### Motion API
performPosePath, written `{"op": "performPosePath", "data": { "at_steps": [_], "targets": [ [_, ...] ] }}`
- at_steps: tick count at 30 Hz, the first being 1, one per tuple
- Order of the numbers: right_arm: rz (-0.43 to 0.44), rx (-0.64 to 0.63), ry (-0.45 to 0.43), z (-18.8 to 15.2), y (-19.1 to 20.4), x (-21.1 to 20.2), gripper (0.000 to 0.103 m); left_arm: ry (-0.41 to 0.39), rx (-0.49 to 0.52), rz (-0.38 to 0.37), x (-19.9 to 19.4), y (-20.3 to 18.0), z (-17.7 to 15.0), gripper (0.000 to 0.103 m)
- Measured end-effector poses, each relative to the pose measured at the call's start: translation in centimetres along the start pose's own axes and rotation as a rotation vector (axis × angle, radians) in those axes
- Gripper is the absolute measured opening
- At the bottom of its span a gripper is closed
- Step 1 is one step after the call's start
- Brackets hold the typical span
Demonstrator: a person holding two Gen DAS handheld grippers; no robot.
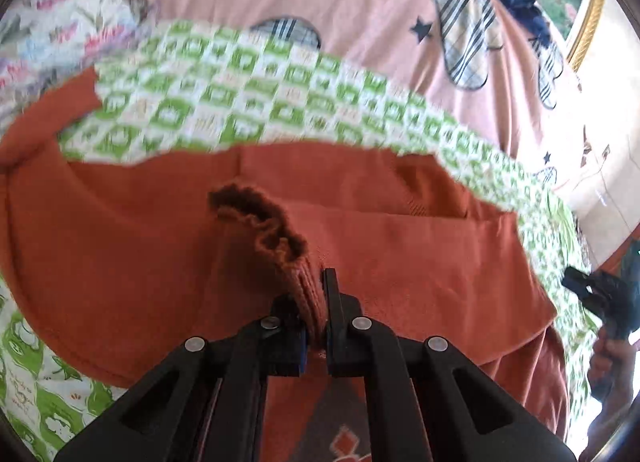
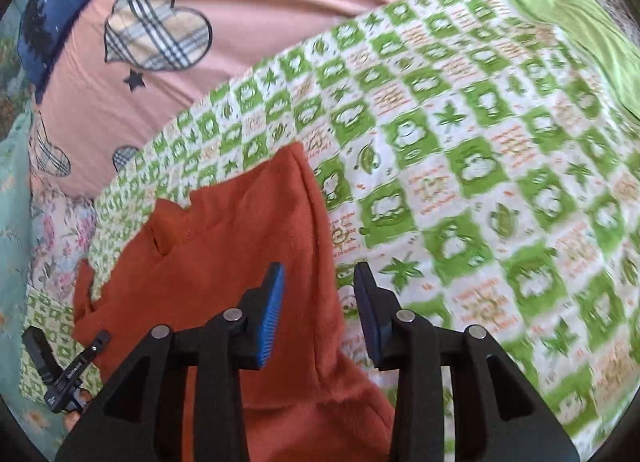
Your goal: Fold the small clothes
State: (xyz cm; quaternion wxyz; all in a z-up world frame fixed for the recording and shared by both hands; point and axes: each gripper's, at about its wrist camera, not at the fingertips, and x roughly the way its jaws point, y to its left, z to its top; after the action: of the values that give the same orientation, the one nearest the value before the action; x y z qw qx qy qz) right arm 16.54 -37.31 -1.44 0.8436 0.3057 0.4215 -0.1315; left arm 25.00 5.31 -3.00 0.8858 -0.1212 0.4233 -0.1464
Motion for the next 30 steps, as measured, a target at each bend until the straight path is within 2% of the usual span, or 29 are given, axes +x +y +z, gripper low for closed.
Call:
{"op": "performPosePath", "data": {
  "at_steps": [3, 5, 6, 7, 8, 12, 14, 17, 20, 21, 22, 23, 25, 26, 27, 28, 29, 30],
  "targets": [
    [-0.026, -0.04, 0.065, 0.4, 0.7, 3.2, 0.048, 0.004, 0.008, 0.021, 0.2, -0.1, -0.4, 0.005],
    [-0.04, -0.071, 0.116, 0.3, 1.0, 5.1, 0.048, 0.015, 0.012, 0.029, 0.5, -0.2, -0.6, 0.006],
    [-0.043, -0.093, 0.116, 0.1, 1.2, 5.5, 0.039, 0.018, 0.019, 0.034, 0.6, -0.3, -0.7, 0.006],
    [-0.042, -0.113, 0.11, 0.0, 1.4, 5.5, 0.011, 0.019, 0.028, 0.038, 0.7, -0.4, -0.8, 0.006],
    [-0.034, -0.114, 0.109, 0.1, 1.3, 5.2, 0.011, 0.02, 0.034, 0.041, 0.7, -0.4, -0.9, 0.006],
    [-0.031, -0.094, -0.007, 1.4, 0.1, 2.0, 0.01, 0.005, 0.063, 0.025, 0.1, -1.6, -0.5, 0.006],
    [-0.051, -0.093, 0.022, 1.4, -0.5, 3.0, 0.01, -0.008, 0.09, 0.002, 0.1, -2.7, -0.2, 0.006],
    [-0.069, -0.082, 0.063, 0.8, -1.4, 4.5, 0.015, 0.002, 0.112, 0.019, 1.4, -3.5, -0.2, 0.006],
    [-0.139, -0.089, -0.034, 0.0, 0.0, 1.5, 0.021, 0.046, 0.112, 0.036, 2.7, -3.2, -0.5, 0.006],
    [-0.13, -0.112, -0.068, -0.4, 0.9, 0.4, 0.021, 0.046, 0.113, 0.033, 2.6, -3.1, -0.6, 0.006],
    [-0.073, -0.148, -0.085, -1.2, 2.2, -0.6, 0.021, 0.042, 0.115, 0.03, 2.4, -3.0, -0.7, 0.006],
    [-0.032, -0.172, -0.074, -1.6, 3.1, -0.6, 0.023, 0.04, 0.116, 0.027, 2.3, -2.9, -0.8, 0.007],
    [0.026, -0.215, 0.013, -3.0, 4.2, 0.5, 0.024, 0.052, 0.108, 0.023, 2.5, -2.6, -1.0, 0.008],
    [0.0, -0.218, 0.047, -3.5, 4.1, 1.3, 0.024, 0.056, 0.107, 0.027, 2.6, -2.6, -1.1, 0.008],
    [-0.064, -0.223, 0.062, -3.8, 3.5, 1.9, 0.023, 0.062, 0.105, 0.033, 2.7, -2.5, -1.2, 0.008],
    [-0.133, -0.212, 0.057, -3.8, 2.1, 2.2, 0.017, 0.066, 0.102, 0.032, 2.6, -2.4, -1.3, 0.009],
    [-0.133, -0.185, 0.045, -3.7, 1.1, 1.9, 0.011, 0.066, 0.1, 0.029, 2.4, -2.3, -1.3, 0.01],
    [-0.127, -0.121, 0.027, -3.4, -0.5, 1.2, 0.011, 0.065, 0.103, 0.025, 1.8, -2.0, -1.6, 0.012]
  ]
}}
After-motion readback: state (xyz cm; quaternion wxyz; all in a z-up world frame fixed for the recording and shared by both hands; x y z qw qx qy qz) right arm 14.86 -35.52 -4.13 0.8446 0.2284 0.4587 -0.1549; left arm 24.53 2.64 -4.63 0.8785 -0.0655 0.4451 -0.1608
